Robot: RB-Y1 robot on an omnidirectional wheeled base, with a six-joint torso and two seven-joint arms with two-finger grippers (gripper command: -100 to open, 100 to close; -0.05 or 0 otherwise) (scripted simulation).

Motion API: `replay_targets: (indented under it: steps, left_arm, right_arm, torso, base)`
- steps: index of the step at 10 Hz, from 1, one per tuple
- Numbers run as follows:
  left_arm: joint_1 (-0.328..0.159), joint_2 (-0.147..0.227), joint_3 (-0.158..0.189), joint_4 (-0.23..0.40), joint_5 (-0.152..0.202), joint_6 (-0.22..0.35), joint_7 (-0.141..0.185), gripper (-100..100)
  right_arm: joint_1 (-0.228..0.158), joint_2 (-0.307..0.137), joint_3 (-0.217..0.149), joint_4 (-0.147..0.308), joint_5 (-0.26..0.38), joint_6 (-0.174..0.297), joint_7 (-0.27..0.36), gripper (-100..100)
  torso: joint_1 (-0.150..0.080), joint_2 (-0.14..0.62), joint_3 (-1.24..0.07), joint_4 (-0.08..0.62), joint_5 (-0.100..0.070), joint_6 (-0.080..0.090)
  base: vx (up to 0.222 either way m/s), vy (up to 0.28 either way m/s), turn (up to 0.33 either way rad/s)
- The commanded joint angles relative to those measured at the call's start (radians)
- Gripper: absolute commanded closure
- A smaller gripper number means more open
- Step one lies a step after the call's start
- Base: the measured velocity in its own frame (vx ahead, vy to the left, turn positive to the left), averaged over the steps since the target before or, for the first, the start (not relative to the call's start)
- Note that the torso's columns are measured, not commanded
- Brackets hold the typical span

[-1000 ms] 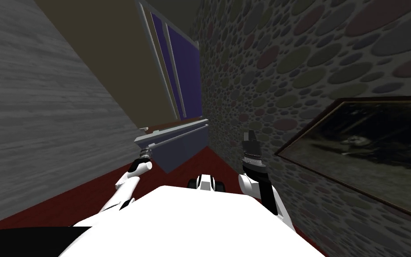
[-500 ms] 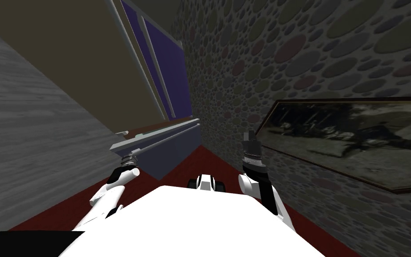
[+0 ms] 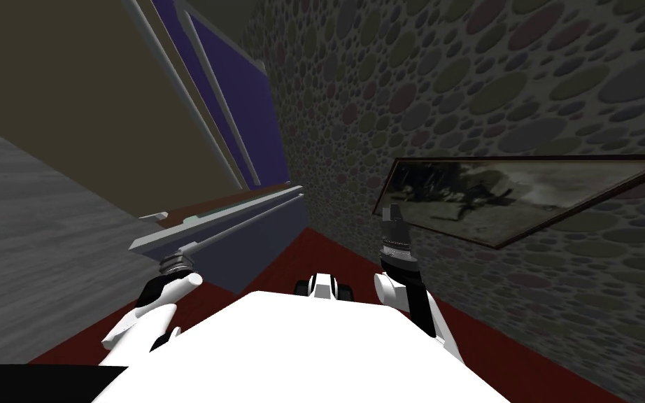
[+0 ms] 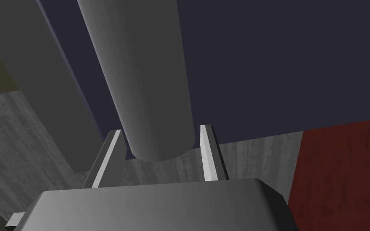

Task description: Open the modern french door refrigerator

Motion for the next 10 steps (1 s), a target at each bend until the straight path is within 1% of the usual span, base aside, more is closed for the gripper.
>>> replay_targets:
  steps: [1, 2, 3, 4, 5, 6, 7, 8, 9, 10]
  left_arm:
    - [0.018, -0.015, 0.044, -0.023, 0.004, 0.011, -0.016, 100]
    - [0.009, -0.024, 0.093, -0.021, 0.055, -0.002, -0.070, 100]
    - [0.009, -0.024, 0.093, -0.021, 0.078, -0.002, -0.098, 100]
    - [0.009, -0.024, 0.093, -0.021, 0.078, -0.002, -0.119, 100]
    - [-0.001, -0.030, 0.136, -0.016, 0.123, -0.019, -0.153, 100]
    - [-0.001, -0.030, 0.136, -0.016, 0.148, -0.019, -0.195, 100]
    - [-0.001, -0.030, 0.136, -0.016, 0.152, -0.019, -0.219, 100]
    - [-0.012, -0.035, 0.179, -0.010, 0.195, -0.037, -0.251, 100]
    - [-0.012, -0.035, 0.179, -0.010, 0.225, -0.037, -0.270, 100]
    - [-0.012, -0.035, 0.179, -0.010, 0.225, -0.037, -0.294, 100]
  right_arm:
    - [0.000, 0.000, 0.000, 0.000, 0.000, 0.000, 0.000, 0]
    - [0.000, 0.000, 0.000, 0.000, 0.000, 0.000, 0.000, 0]
    - [0.000, 0.000, 0.000, 0.000, 0.000, 0.000, 0.000, 0]
    - [0.000, 0.000, 0.000, 0.000, 0.000, 0.000, 0.000, 0]
    - [0.000, 0.000, 0.000, 0.000, 0.000, 0.000, 0.000, 0]
    - [0.000, 0.000, 0.000, 0.000, 0.000, 0.000, 0.000, 0]
    - [0.000, 0.000, 0.000, 0.000, 0.000, 0.000, 0.000, 0]
    - [0.000, 0.000, 0.000, 0.000, 0.000, 0.000, 0.000, 0]
    - [0.000, 0.000, 0.000, 0.000, 0.000, 0.000, 0.000, 0]
    - [0.000, 0.000, 0.000, 0.000, 0.000, 0.000, 0.000, 0]
  torso:
    - [-0.001, -0.001, -0.001, 0.001, -0.002, 0.000]
    - [0.001, -0.003, -0.003, 0.001, -0.004, -0.003]
    - [0.000, 0.002, 0.000, 0.003, -0.005, 0.002]
    - [-0.001, 0.003, 0.001, 0.003, -0.005, 0.001]
    - [-0.003, -0.001, -0.002, 0.001, -0.006, -0.004]
    - [-0.005, 0.000, -0.001, 0.002, -0.007, 0.001]
    - [-0.006, 0.000, -0.001, 0.002, -0.008, 0.001]
    - [-0.006, -0.002, -0.003, 0.001, -0.008, -0.004]
    - [-0.007, 0.002, 0.000, 0.002, -0.008, -0.001]
    - [-0.007, 0.002, 0.000, 0.003, -0.009, 0.000]
  base:
    - [-0.045, -0.027, -0.045]
    - [-0.152, -0.002, -0.305]
    - [-0.176, 0.017, -0.265]
    - [-0.074, 0.018, -0.076]
    - [-0.119, 0.009, -0.313]
    - [-0.144, 0.017, -0.240]
    - [-0.066, 0.007, -0.056]
    - [-0.126, -0.013, -0.291]
    - [-0.143, -0.005, -0.253]
    - [-0.064, 0.000, -0.057]
